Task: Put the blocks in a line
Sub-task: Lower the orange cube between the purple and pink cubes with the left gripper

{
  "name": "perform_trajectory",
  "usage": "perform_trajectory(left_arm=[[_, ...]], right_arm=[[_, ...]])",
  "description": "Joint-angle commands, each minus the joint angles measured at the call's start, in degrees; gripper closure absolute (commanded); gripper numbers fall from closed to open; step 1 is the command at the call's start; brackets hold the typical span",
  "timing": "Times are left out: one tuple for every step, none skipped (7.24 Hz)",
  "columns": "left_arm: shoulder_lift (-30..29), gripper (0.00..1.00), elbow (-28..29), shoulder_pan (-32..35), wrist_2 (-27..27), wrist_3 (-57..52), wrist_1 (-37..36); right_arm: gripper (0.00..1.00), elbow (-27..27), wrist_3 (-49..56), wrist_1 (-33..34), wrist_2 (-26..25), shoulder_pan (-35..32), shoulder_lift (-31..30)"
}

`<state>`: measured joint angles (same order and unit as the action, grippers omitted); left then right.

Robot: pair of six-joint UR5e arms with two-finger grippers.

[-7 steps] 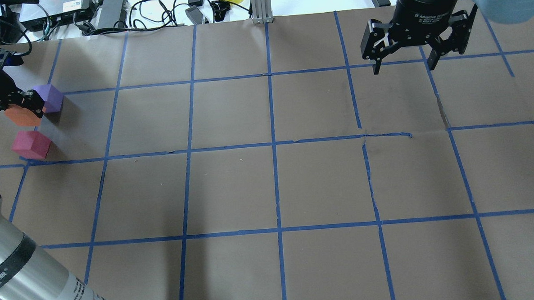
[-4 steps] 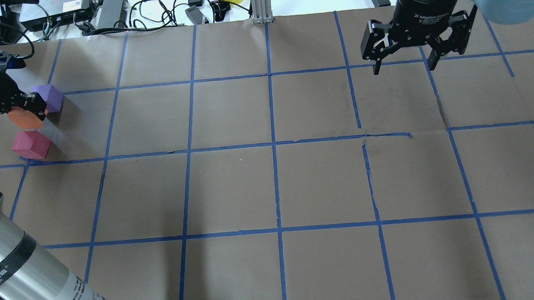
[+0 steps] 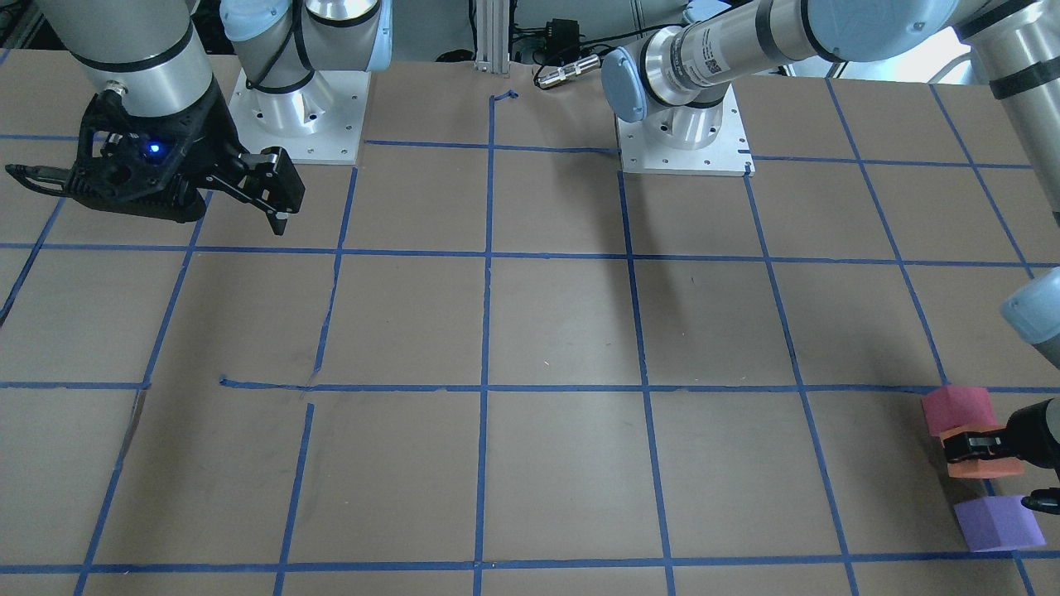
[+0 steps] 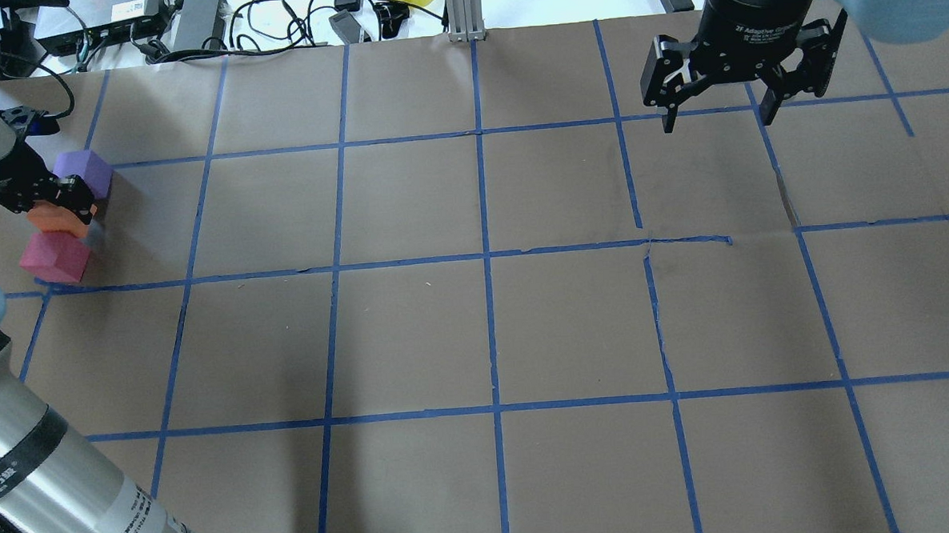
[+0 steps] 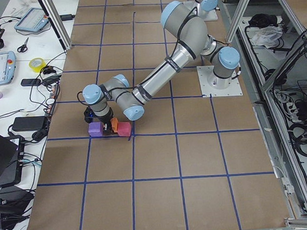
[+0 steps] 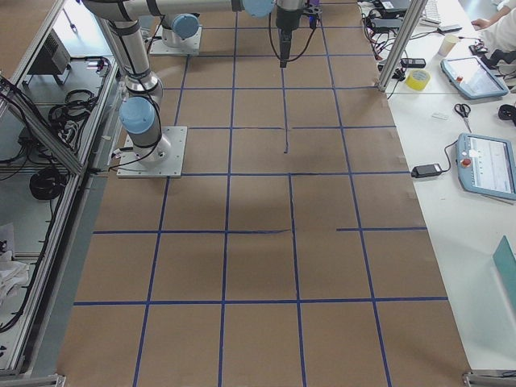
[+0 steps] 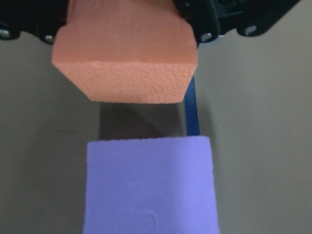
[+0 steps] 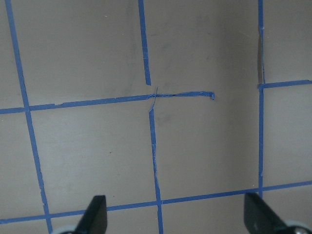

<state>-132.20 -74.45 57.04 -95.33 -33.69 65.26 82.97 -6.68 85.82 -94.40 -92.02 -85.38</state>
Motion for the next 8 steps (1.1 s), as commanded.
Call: perform_trajectory(left_arm=[[-1.13, 1.0, 0.1, 0.0, 0.06, 0.03, -0.22], [-1.74, 1.0, 0.19, 0.0, 0.14, -0.06, -0.48], [-1.49, 1.0, 0.36, 0.0, 0.14, -0.06, -0.4], [-1.14, 1.0, 0.36, 0.0, 0.14, -0.23, -0.4], [-1.22, 1.0, 0.54, 0.0, 0.14, -0.41, -0.49], [-1.57, 1.0, 0.54, -0.7, 0.41, -1.36, -0.49], [-1.57, 1.0, 0.45, -1.66, 0.67, -1.55, -0.57], [-1.66, 1.0, 0.71, -2.02, 0.58, -2.68, -0.66]], right_arm=[[0.0, 0.0, 0.0, 0.23, 0.0, 0.0, 0.12], [0.0, 0.0, 0.0, 0.14, -0.09, 0.0, 0.12], [0.0, 0.0, -0.09, 0.23, 0.0, 0.0, 0.12], [0.0, 0.0, -0.09, 0.23, -0.09, 0.0, 0.04], [0.0, 0.0, -0.01, 0.31, -0.09, 0.09, 0.12], [0.0, 0.0, -0.09, 0.31, 0.0, 0.0, 0.21], [0.0, 0.0, -0.09, 0.23, 0.0, 0.0, 0.04], [0.0, 0.0, -0.01, 0.23, -0.09, 0.0, -0.05]])
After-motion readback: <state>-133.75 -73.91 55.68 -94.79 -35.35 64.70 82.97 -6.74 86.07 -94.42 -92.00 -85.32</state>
